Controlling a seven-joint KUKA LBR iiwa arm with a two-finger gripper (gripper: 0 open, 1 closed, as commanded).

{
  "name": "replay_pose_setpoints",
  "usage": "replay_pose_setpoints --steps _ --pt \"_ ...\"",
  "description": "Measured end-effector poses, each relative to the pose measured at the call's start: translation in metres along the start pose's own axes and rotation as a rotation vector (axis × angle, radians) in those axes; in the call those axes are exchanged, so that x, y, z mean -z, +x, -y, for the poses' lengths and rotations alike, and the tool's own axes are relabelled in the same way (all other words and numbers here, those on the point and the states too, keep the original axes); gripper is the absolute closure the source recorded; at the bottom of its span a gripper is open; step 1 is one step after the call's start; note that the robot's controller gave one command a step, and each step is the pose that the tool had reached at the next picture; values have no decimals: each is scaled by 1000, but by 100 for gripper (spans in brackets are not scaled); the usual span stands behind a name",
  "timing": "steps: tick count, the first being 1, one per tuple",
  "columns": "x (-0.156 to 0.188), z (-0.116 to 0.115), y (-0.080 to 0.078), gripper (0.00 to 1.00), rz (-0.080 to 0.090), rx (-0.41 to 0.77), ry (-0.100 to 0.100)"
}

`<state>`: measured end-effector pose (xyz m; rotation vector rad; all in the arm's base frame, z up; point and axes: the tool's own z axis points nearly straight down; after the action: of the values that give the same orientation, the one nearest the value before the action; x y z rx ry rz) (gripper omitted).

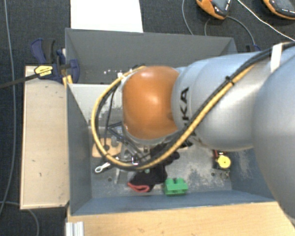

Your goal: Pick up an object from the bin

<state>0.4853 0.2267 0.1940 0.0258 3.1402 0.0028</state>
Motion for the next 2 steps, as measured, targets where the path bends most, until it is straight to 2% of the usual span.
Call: replay_pose_setpoints --steps 1,2 --pt "0 0 0 0 0 -1 0" --pt "-4 71 -71 0 4 -19 1"
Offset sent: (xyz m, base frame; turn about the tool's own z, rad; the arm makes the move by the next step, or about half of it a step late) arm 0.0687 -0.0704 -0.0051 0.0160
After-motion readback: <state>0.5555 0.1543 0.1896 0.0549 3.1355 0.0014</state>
